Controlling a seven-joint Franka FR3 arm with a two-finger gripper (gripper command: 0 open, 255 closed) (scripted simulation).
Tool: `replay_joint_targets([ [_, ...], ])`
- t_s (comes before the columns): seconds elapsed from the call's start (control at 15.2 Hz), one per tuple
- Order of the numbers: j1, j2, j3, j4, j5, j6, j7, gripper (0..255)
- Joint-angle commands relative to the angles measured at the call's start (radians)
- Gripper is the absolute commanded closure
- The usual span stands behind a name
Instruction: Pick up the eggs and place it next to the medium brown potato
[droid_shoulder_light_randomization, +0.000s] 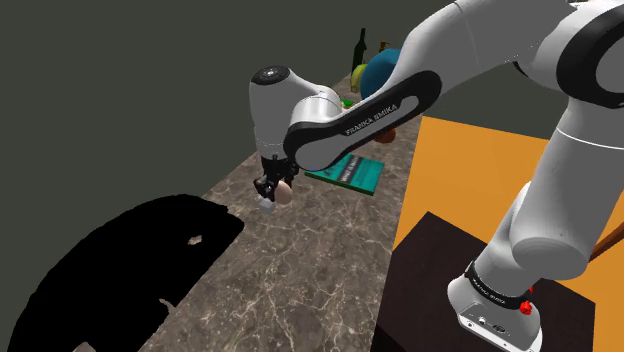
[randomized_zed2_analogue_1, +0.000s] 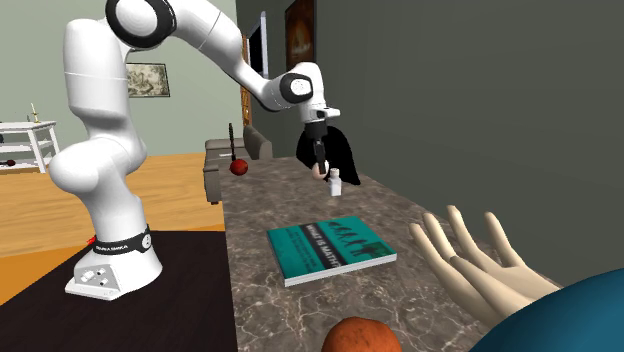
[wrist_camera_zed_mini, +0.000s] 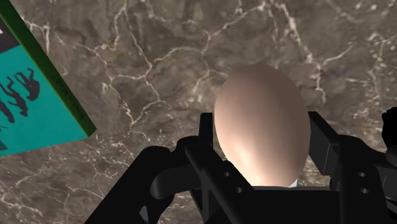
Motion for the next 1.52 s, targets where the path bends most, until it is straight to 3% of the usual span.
replay_joint_targets([
  [0.0, -0.002, -0.014, 0.002, 0.013, 0.012, -0.024, -0.012, 255],
  [0.92, -0.005, -0.077, 0.007, 0.12, 0.067, -0.181, -0.071, 255],
  [1.45, -0.092, -0.264, -0.092, -0.096, 0.15, -0.101, -0.283, 255],
])
